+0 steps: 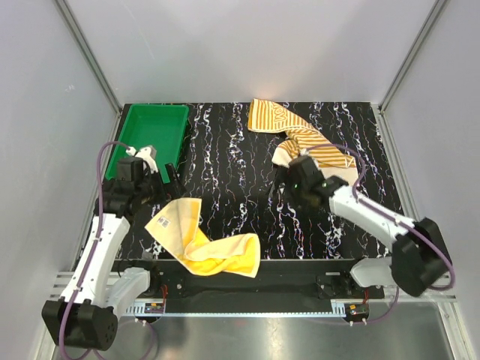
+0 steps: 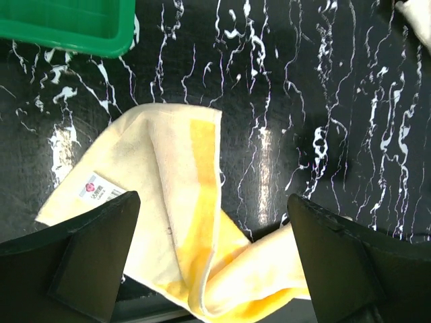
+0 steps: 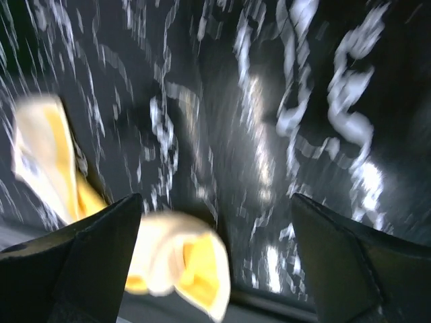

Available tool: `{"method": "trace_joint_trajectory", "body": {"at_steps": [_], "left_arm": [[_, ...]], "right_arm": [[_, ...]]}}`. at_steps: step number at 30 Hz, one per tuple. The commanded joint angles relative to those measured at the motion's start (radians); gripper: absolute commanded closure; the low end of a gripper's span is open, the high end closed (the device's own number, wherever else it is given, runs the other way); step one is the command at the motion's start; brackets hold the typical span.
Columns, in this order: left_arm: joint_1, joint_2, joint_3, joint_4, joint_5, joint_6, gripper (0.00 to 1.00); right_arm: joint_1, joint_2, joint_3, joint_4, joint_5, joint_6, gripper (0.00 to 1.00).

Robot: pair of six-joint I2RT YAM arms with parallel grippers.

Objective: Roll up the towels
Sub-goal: Move the towel to the center of the board

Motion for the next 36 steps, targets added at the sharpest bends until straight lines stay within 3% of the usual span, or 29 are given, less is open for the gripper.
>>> {"method": "trace_joint_trajectory", "body": {"at_steps": [1,6,13,17,19,25,28,30,34,36], "left_arm": [[-0.003,-0.057,-0.044,0.078,-0.004,0.014,0.01],[-0.003,-0.072,-0.036,0.08,-0.019,0.026,0.01],[-0.003,-0.06,-0.044,0.095,-0.003,0.02,0.01],[-0.003,-0.055,-0.05,0.097,0.002,0.016,0.01],[-0.006,-0.055,-0.052,0.097,0.004,0.016,0.01],[-0.017,-0.047,-0.058,0.103,0.008,0.013,0.01],[-0.023,-0.034,-0.059,0.101,0.008,0.011,0.01],[-0.026,-0.029,-0.058,0.1,0.007,0.011,0.01],[-0.028,-0.028,-0.059,0.101,0.002,0.01,0.01],[-0.028,-0.029,-0.058,0.1,-0.007,0.01,0.01]], "right_arm": [[-0.143,0.147,0.12,0.075,-0.119,-0.128,0.02],[-0.283,0.442,0.446,0.048,-0.182,-0.264,0.03],[-0.441,0.915,0.927,-0.013,-0.285,-0.289,0.07],[-0.513,1.141,1.273,-0.157,-0.262,-0.295,0.09],[-0.569,1.232,1.366,-0.203,-0.245,-0.298,0.09],[-0.778,1.257,1.416,-0.176,-0.228,-0.281,0.1],[-0.823,1.228,1.431,-0.186,-0.153,-0.33,0.1],[-0.823,1.199,1.432,-0.192,-0.139,-0.41,0.1],[-0.768,0.992,1.312,-0.162,-0.223,-0.456,0.1],[-0.659,0.895,1.25,-0.146,-0.203,-0.505,0.1]]}}
